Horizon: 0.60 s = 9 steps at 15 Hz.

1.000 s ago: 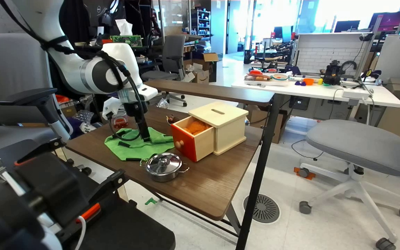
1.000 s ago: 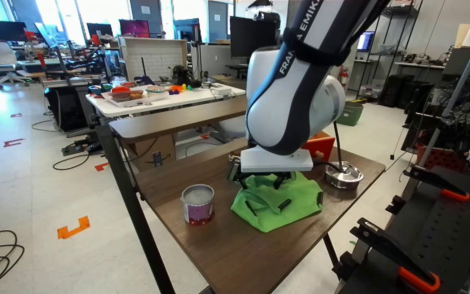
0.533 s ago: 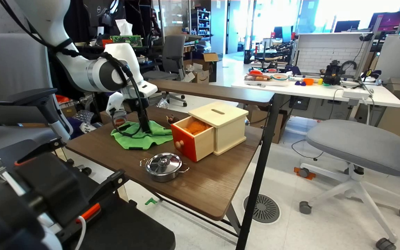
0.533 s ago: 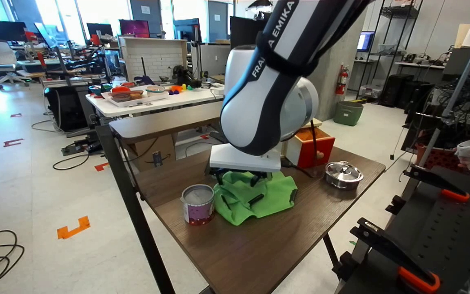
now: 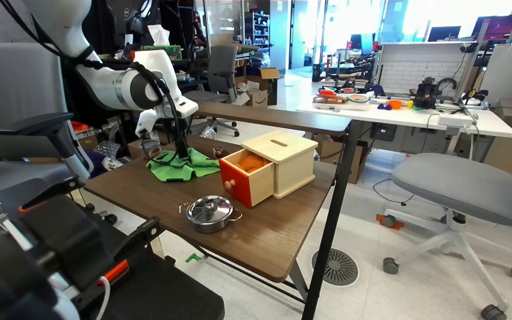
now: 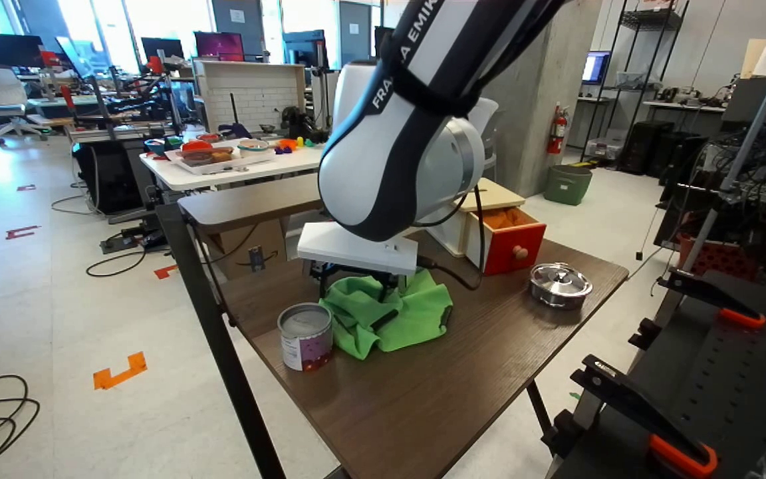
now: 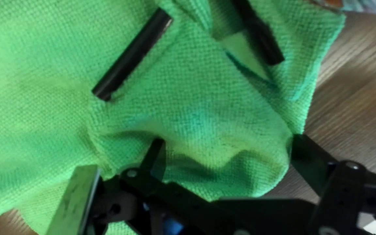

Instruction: Slide the green cloth forward

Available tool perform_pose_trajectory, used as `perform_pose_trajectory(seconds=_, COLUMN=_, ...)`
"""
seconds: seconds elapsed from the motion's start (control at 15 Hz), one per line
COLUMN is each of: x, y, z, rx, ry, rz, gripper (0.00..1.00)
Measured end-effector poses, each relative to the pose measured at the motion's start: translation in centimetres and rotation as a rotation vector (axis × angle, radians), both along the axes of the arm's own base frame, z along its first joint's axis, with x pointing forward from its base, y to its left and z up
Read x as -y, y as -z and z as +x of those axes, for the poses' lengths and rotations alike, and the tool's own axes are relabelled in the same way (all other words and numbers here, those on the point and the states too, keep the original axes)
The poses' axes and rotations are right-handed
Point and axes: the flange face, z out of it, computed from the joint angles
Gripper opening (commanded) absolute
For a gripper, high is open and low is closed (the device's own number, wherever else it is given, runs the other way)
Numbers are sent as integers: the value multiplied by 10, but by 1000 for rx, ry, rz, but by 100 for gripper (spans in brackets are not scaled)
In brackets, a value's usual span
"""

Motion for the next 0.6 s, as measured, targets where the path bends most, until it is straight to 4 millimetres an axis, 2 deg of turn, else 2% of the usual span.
perform_pose_trajectory(seconds=0.27, x=-3, y=-16, z=-1, rx=7, ry=-14, rz=7, gripper=100)
perform_pose_trajectory(seconds=0.6, x=-2, y=-69, z=-31, rx=-15, ry=-98, rz=49, gripper=100)
